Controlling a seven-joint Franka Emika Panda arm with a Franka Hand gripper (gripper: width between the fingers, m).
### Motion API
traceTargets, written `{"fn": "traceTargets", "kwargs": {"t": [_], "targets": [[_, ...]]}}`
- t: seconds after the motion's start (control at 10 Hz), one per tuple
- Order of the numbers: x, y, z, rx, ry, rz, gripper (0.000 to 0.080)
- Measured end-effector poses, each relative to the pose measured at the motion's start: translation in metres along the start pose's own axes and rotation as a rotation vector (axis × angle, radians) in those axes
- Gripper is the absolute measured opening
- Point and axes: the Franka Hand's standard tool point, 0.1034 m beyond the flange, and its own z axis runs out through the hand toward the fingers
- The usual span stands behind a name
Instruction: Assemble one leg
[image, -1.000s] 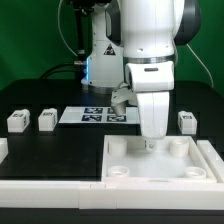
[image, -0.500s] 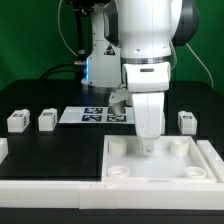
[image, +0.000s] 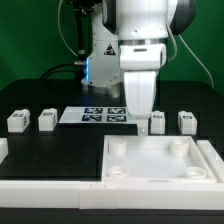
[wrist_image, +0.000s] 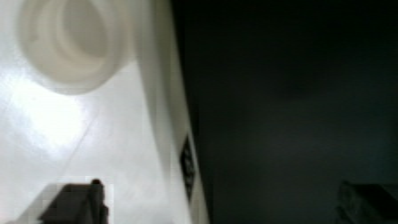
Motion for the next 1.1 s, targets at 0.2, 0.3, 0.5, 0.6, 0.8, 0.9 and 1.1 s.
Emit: {"fn": "traceTargets", "kwargs": {"t": [0.2, 0.3, 0.5, 0.6, 0.8, 0.9, 1.1], "targets": [[-0.001, -0.006, -0.007, -0.006, -0.001, 0.060, 0.0649], [-0.002, -0.006, -0.005, -0.004, -0.001, 0.078, 0.0649], [-0.002, -0.006, -0.005, -0.002, 0.001, 0.232, 0.0649], [-0.004, -0.007, -0.004, 0.000, 0.003, 0.357, 0.0649], [-0.014, -0.018, 0.000, 0.004, 0.012, 0.748, 0.0649], [-0.006, -0.027, 0.001, 0.011, 0.018, 0.934, 0.0649], [0.014, -0.036, 0.002, 0.025, 0.021, 1.196, 0.0649]]}}
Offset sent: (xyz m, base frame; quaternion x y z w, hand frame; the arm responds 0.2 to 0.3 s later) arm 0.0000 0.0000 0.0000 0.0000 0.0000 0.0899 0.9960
